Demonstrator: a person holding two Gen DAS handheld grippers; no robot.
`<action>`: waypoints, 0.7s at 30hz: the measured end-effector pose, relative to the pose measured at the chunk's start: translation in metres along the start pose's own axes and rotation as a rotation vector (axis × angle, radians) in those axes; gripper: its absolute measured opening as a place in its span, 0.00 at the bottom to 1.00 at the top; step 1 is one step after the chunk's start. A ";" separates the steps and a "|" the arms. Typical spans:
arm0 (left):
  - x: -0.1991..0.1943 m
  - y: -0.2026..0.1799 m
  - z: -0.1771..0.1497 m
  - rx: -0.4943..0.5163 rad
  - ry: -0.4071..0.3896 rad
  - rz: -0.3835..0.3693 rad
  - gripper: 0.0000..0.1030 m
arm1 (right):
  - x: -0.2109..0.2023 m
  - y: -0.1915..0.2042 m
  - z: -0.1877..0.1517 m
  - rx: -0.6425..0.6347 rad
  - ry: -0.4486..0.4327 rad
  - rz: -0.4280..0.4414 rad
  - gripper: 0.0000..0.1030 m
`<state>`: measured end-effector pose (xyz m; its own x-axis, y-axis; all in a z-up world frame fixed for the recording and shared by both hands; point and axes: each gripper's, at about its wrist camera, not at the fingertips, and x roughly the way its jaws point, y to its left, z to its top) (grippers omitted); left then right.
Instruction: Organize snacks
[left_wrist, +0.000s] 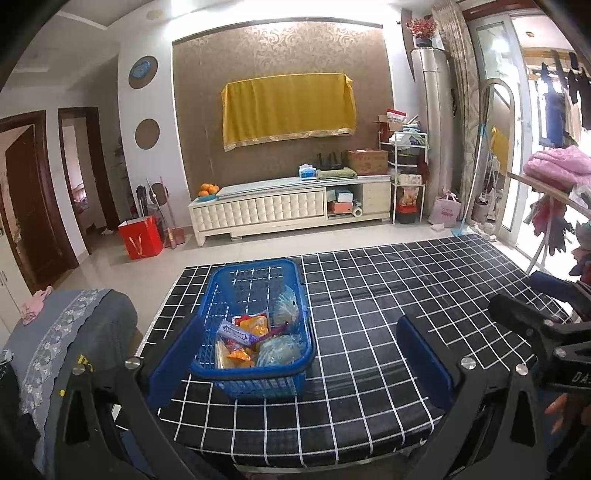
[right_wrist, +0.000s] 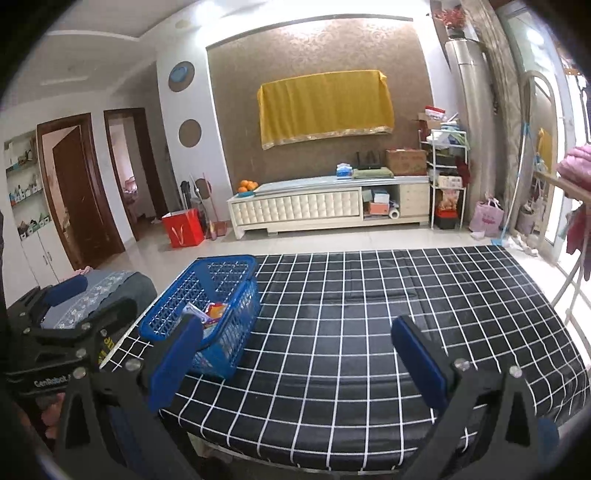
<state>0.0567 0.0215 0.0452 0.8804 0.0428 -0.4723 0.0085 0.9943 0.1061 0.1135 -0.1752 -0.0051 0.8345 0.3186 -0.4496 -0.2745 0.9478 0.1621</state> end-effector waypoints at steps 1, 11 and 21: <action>-0.002 -0.005 -0.002 0.009 -0.001 0.001 1.00 | 0.000 -0.001 -0.001 0.008 0.001 0.005 1.00; -0.013 -0.024 -0.001 0.034 -0.005 -0.013 1.00 | -0.015 -0.002 -0.004 0.033 -0.024 0.033 1.00; -0.023 -0.023 -0.001 0.034 -0.014 -0.003 1.00 | -0.022 -0.003 -0.005 0.032 -0.037 0.017 1.00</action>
<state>0.0364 -0.0026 0.0530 0.8869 0.0382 -0.4603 0.0272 0.9905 0.1347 0.0935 -0.1850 0.0001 0.8470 0.3331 -0.4143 -0.2737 0.9414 0.1972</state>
